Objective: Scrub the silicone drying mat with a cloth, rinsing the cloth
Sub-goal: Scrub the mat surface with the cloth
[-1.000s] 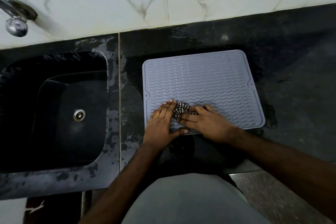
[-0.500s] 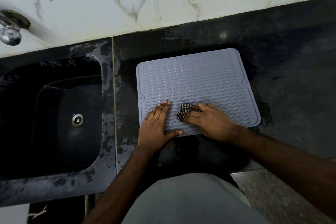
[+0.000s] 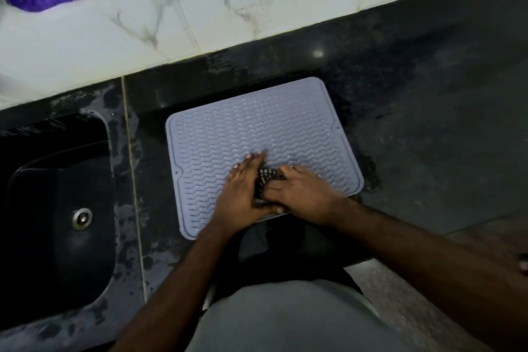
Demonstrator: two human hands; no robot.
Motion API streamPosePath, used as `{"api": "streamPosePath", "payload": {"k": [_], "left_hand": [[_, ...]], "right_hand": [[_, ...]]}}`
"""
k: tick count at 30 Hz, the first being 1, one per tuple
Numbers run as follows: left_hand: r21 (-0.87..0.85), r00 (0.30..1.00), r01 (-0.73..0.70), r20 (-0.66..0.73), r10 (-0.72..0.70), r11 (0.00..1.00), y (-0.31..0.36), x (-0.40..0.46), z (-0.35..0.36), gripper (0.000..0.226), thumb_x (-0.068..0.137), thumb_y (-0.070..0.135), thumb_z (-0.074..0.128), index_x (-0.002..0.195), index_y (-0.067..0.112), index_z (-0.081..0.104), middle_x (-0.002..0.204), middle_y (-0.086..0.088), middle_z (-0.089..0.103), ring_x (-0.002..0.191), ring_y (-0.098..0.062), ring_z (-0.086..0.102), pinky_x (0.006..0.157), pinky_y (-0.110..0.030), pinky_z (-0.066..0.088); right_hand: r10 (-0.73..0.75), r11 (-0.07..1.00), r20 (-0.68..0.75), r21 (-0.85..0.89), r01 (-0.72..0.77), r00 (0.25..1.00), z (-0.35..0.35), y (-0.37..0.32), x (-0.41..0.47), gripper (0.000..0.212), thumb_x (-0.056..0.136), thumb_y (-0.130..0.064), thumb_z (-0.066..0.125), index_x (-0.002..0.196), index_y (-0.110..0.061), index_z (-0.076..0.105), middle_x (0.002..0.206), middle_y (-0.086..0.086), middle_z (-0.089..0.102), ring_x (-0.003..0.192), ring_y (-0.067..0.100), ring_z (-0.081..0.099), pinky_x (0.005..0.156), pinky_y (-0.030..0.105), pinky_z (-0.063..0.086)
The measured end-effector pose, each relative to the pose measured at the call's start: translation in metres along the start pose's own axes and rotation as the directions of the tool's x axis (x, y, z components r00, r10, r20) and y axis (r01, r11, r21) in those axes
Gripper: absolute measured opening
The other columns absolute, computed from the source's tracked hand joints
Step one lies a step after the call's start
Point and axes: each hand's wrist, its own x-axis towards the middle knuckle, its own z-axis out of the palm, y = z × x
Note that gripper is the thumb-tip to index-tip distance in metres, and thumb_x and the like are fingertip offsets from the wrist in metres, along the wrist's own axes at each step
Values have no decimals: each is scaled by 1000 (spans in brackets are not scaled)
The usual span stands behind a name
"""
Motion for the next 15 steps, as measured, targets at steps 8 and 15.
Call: {"api": "streamPosePath", "payload": {"k": [8, 15], "left_hand": [[94, 997, 37, 65, -43, 995, 2, 5, -4, 127, 66, 82, 70, 162, 30, 5, 169, 6, 13, 157, -16, 4, 127, -46, 10], [280, 958, 90, 237, -160, 956, 29, 24, -8, 133, 68, 49, 88, 158, 44, -10, 165, 16, -24, 153, -16, -22, 125, -54, -2]], "right_hand": [[32, 995, -90, -95, -40, 995, -4, 30, -26, 23, 87, -20, 62, 107, -31, 59, 102, -13, 64, 103, 26, 52, 84, 40, 45], [72, 993, -60, -89, -77, 996, -7, 55, -54, 33, 88, -18, 54, 117, -34, 53, 112, -15, 63, 106, 26, 51, 87, 40, 44]]}}
